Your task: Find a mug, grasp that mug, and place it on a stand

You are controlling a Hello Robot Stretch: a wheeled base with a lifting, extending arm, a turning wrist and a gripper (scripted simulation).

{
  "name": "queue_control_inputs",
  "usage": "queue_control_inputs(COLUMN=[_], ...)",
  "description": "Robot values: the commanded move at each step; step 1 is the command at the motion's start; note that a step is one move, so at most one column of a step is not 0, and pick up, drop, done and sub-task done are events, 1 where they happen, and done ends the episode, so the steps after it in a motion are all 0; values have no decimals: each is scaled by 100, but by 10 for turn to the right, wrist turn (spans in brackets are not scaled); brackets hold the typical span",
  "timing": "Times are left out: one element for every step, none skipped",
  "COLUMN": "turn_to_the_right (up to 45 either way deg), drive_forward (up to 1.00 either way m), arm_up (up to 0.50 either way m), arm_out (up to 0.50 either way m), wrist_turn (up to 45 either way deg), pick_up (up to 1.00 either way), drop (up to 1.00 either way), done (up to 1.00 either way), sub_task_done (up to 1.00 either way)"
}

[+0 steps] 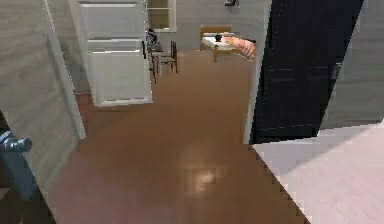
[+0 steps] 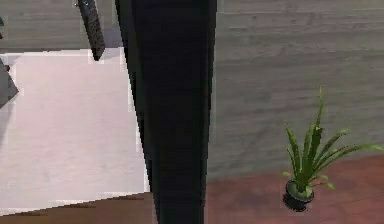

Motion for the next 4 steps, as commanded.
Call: queue_control_inputs(turn_to_the_right=[0,0,30,0], drive_forward=[100,100,0,30], arm_up=[0,0,0,0], arm_out=[0,0,0,0], wrist_turn=[0,0,0,0], pick_up=[0,0,0,0], drop=[0,0,0,0], done=[0,0,0,0], sub_task_done=[0,0,0,0])
